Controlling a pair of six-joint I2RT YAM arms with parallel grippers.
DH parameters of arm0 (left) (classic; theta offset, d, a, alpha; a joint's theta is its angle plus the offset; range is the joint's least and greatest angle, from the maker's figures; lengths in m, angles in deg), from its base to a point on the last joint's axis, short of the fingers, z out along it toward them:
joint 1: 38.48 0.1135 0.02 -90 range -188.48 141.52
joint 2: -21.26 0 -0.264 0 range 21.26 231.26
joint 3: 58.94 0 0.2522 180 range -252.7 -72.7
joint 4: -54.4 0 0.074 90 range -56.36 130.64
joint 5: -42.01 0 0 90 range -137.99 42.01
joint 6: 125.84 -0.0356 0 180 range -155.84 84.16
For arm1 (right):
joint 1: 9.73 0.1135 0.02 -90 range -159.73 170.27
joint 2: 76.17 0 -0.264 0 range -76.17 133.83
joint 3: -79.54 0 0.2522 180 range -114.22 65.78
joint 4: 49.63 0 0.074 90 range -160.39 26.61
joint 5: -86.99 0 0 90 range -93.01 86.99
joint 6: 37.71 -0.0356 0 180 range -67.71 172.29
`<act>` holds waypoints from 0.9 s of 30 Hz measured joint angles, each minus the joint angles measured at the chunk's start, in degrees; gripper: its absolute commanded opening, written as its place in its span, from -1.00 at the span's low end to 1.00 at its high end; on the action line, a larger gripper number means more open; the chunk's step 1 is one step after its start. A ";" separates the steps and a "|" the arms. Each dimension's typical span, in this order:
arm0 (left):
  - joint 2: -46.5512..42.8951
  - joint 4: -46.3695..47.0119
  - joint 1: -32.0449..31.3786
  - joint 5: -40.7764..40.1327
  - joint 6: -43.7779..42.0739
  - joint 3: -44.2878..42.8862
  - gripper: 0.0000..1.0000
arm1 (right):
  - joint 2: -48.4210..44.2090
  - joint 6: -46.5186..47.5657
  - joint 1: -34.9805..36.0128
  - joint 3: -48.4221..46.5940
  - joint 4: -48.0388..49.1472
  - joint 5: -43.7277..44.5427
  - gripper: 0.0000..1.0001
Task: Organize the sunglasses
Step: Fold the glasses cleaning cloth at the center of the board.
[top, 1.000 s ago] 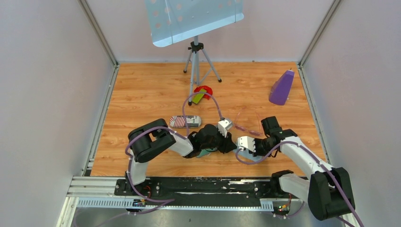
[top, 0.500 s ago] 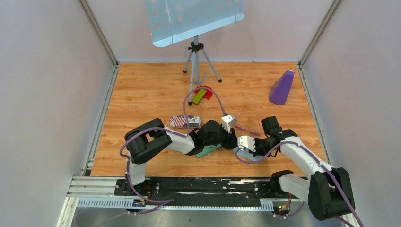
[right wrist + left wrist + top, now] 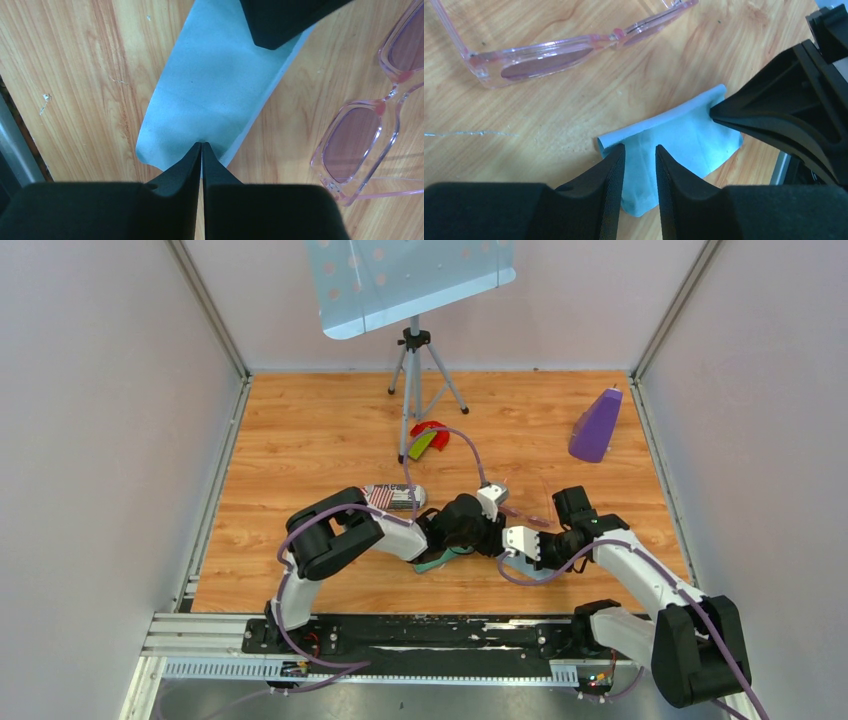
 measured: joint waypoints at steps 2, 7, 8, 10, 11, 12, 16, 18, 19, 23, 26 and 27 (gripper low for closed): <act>0.35 -0.46 0.00 -0.50 0.20 -0.74 -0.34 | 0.00 -0.02 0.00 0.00 0.00 0.00 -0.87; 0.35 1.05 0.00 0.11 0.39 -0.17 -0.36 | -0.20 -0.37 0.00 0.07 0.04 0.04 -0.87; 0.33 1.70 0.00 0.46 0.42 0.22 -0.37 | -0.26 -0.39 0.00 0.11 0.09 0.07 -0.87; 0.28 3.61 0.00 1.27 0.55 1.36 -0.38 | -0.33 -0.52 0.00 0.13 0.13 0.09 -0.87; 0.24 4.39 0.00 1.68 0.57 1.79 -0.38 | -0.33 -0.57 0.00 0.13 0.15 0.11 -0.87; 0.24 4.90 0.00 1.99 0.61 1.99 -0.38 | -0.35 -0.61 0.00 0.13 0.15 0.13 -0.87; 0.24 6.01 0.00 2.99 0.79 1.73 -0.38 | -0.48 -0.81 0.00 0.20 0.20 0.15 -0.86; 0.24 6.23 0.00 3.28 0.81 1.29 -0.38 | -0.57 -0.87 0.00 0.24 0.22 0.15 -0.86; 0.24 6.29 0.00 3.32 0.79 1.11 -0.38 | -0.59 -0.90 0.00 0.26 0.24 0.17 -0.86; 0.24 6.10 0.00 3.28 0.79 0.15 -0.36 | -0.63 -0.98 0.00 0.31 0.28 0.17 -0.86; 0.48 5.22 0.00 3.26 0.81 -1.38 -0.35 | -0.63 -1.01 0.00 0.33 0.33 0.15 -0.87; 0.72 4.61 0.00 3.23 0.83 -2.25 -0.35 | -0.63 -1.01 0.00 0.33 0.33 0.15 -0.87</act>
